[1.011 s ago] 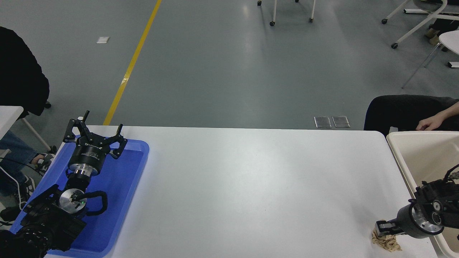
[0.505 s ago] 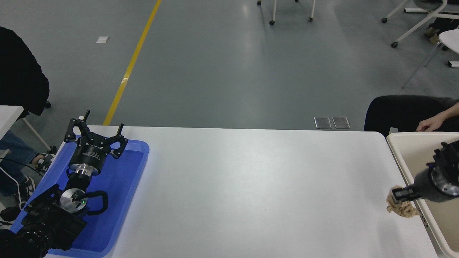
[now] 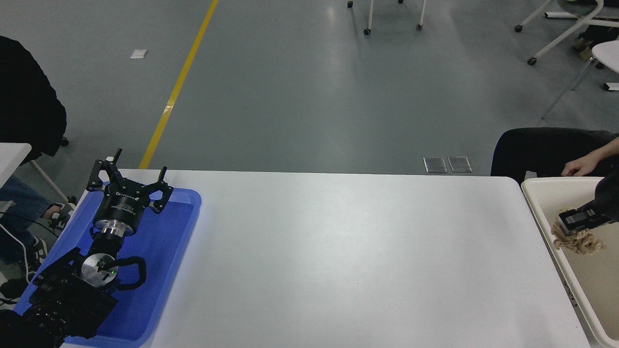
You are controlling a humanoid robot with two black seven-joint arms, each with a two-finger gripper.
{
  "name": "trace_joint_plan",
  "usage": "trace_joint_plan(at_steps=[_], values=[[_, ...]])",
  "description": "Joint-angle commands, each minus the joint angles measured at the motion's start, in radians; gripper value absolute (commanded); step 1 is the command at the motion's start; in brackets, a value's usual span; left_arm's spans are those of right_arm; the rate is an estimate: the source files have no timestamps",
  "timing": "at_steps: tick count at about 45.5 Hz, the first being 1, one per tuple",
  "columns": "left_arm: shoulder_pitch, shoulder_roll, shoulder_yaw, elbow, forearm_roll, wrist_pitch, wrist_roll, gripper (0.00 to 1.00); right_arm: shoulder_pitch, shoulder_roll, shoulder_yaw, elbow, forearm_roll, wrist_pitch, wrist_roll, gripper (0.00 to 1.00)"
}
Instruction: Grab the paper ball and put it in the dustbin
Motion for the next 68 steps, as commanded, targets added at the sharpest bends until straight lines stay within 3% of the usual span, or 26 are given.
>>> trace_joint_plan(at_steps=[1, 19, 38, 53, 68], values=[[0.000, 0.000, 0.000, 0.000, 0.000, 0.000, 0.000, 1.00, 0.042, 0.001, -0.020, 0.010, 0.014, 0.009, -0.001, 0.00], [0.000, 0.000, 0.000, 0.000, 0.000, 0.000, -0.001, 1.00, -0.007, 0.001, -0.014, -0.070, 0.026, 0.003, -0.001, 0.00], [0.000, 0.000, 0.000, 0.000, 0.000, 0.000, -0.001, 1.00, -0.421, -0.022, 0.068, -0.582, -0.037, -0.108, 0.009, 0.00], [0.002, 0.001, 0.000, 0.000, 0.000, 0.000, -0.001, 1.00, -0.913, 0.006, 0.211, -1.014, -0.015, -0.312, 0.035, 0.00], [0.002, 0.003, 0.000, 0.000, 0.000, 0.000, -0.001, 1.00, -1.183, 0.128, 0.256, -1.153, 0.141, -0.388, 0.034, 0.00]])
